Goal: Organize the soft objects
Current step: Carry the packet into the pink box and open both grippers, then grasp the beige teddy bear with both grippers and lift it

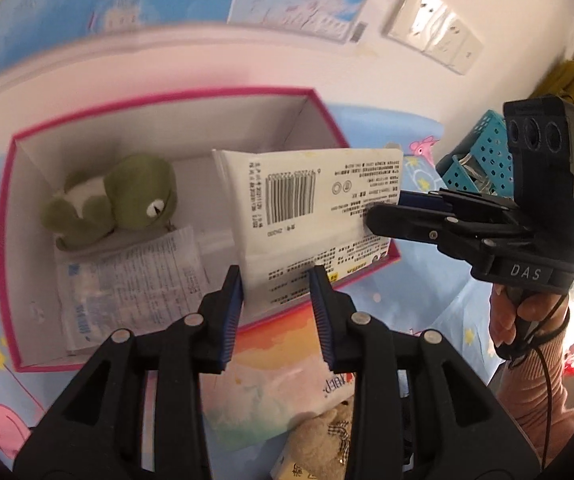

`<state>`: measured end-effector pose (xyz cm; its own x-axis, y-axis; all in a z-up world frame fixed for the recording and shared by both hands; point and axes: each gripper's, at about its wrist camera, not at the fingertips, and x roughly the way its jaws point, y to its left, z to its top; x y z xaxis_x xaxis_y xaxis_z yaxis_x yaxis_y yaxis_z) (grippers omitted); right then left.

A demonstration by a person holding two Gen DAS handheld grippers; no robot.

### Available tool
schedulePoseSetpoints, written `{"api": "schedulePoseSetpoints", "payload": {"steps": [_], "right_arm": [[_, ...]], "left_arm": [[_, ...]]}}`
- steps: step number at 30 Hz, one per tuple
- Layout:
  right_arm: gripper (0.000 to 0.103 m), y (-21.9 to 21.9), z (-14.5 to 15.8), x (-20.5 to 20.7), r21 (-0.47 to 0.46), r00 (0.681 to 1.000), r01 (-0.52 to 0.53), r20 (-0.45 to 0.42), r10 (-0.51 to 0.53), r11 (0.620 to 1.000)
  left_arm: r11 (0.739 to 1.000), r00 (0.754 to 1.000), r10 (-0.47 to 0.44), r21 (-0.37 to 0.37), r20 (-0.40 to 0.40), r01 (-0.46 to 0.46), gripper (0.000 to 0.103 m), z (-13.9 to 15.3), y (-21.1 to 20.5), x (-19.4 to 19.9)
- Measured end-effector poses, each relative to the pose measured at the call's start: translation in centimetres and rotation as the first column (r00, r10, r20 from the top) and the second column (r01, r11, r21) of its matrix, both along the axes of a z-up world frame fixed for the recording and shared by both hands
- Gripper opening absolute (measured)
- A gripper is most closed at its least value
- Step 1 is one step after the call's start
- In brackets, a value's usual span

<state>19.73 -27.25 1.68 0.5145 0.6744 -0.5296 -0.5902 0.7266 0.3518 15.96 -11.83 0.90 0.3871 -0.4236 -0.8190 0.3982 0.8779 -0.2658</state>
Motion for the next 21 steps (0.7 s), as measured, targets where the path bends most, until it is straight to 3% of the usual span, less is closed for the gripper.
{"api": "schedulePoseSetpoints", "payload": {"steps": [4,9,14,18,21], "right_arm": [[0.033,0.3,-0.4,0.6,-0.045,0.998,0.051,-0.021,-0.052,0.998],[0.036,-0.2,0.1,-0.1,-0.036,0.996,0.089,0.005,-0.089,0.995],[0.037,-0.7,0.8,-2.3,-0.025,0.995,0.081,0.064,-0.079,0.996],[0.047,-0.9,0.9,-5.6,-0.019,0.991,0.039,0.131,-0.036,0.999],[0.049,-1.0,0.3,-8.0,-0.009,0.988,-0.005,0.152,0.007,1.000]], "left_arm": [[1.000,0.999,0.012,0.007,-0.031,-0.011,0.035,-1.0,-0.1,0.6],[1.000,0.999,0.016,0.008,-0.031,-0.016,0.035,-1.1,0.0,0.8],[1.000,1.000,-0.003,0.015,0.023,0.003,0.036,-0.6,0.3,-0.4],[0.999,0.994,-0.033,0.018,0.101,0.031,0.036,0.4,0.8,-2.9],[0.998,0.984,-0.063,-0.001,0.167,0.064,0.045,1.4,1.3,-5.2]]}}
